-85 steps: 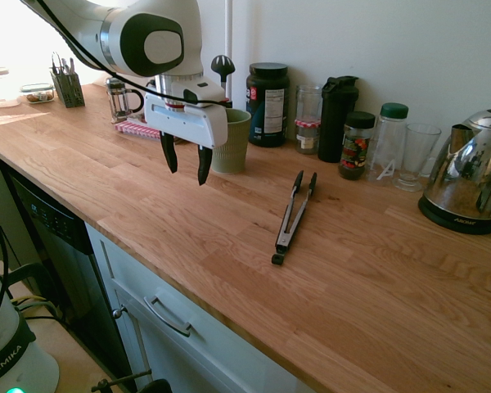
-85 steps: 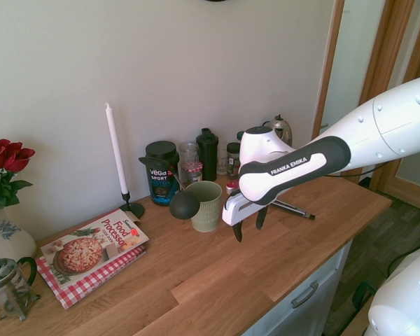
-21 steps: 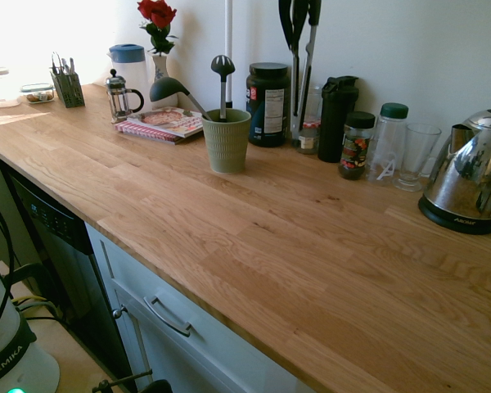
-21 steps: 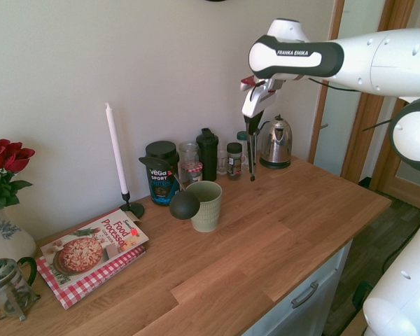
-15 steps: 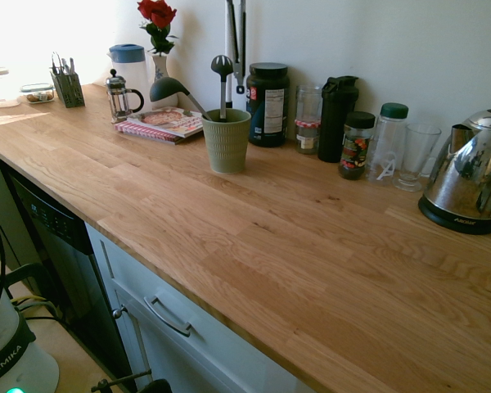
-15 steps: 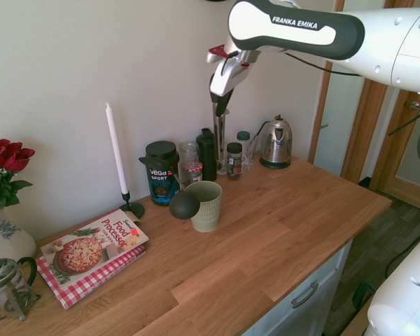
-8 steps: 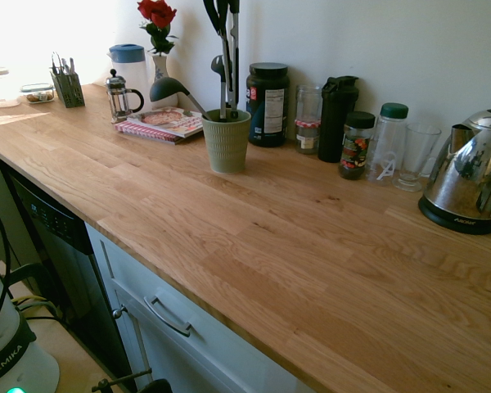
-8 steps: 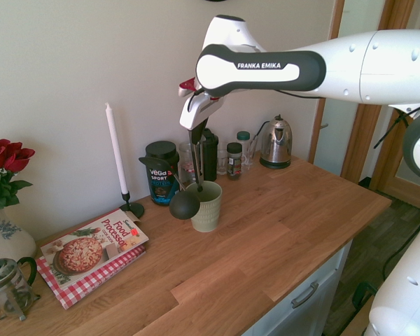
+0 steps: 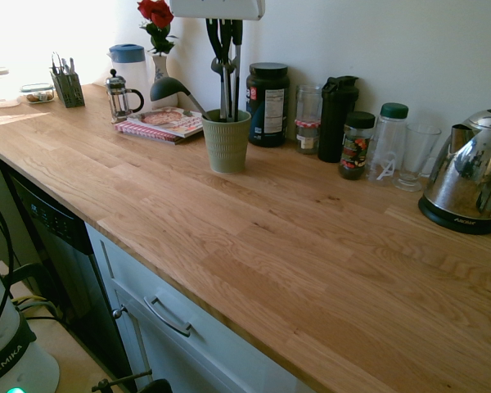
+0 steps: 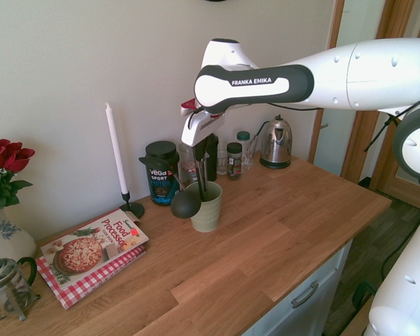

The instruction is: Put the tongs back in the holder

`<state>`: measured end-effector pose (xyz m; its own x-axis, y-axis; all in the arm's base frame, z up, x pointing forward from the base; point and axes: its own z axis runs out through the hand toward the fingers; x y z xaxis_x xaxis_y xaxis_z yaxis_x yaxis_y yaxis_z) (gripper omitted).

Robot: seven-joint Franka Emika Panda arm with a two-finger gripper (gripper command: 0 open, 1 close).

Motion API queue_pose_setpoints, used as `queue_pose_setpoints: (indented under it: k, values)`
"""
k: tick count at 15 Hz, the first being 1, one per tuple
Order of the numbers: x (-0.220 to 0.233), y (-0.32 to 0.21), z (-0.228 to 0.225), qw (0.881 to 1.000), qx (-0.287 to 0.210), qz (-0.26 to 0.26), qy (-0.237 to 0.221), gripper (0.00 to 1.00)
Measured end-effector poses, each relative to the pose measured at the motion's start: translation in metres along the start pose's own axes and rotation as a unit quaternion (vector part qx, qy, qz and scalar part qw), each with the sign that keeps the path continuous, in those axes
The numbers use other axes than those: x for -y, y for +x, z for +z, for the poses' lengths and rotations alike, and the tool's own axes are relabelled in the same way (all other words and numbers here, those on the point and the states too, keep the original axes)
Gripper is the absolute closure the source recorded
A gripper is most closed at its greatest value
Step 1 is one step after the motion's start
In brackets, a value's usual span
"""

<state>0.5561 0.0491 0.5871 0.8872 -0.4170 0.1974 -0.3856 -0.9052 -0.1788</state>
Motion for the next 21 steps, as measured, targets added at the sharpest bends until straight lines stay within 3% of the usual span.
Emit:
queue_pose_setpoints:
  k: [11, 14, 17, 21]
  values:
    - [0.0, -0.003, -0.002, 1.0, 0.013, 0.001, -0.005, 0.0]
    - [-0.003, -0.004, -0.028, 0.999, 0.017, 0.019, -0.024, 0.0]
    - [-0.029, -0.002, -0.05, 0.993, 0.047, 0.071, -0.079, 0.0]
    - [-0.129, 0.027, 0.03, 0.982, 0.082, 0.123, -0.116, 0.0]
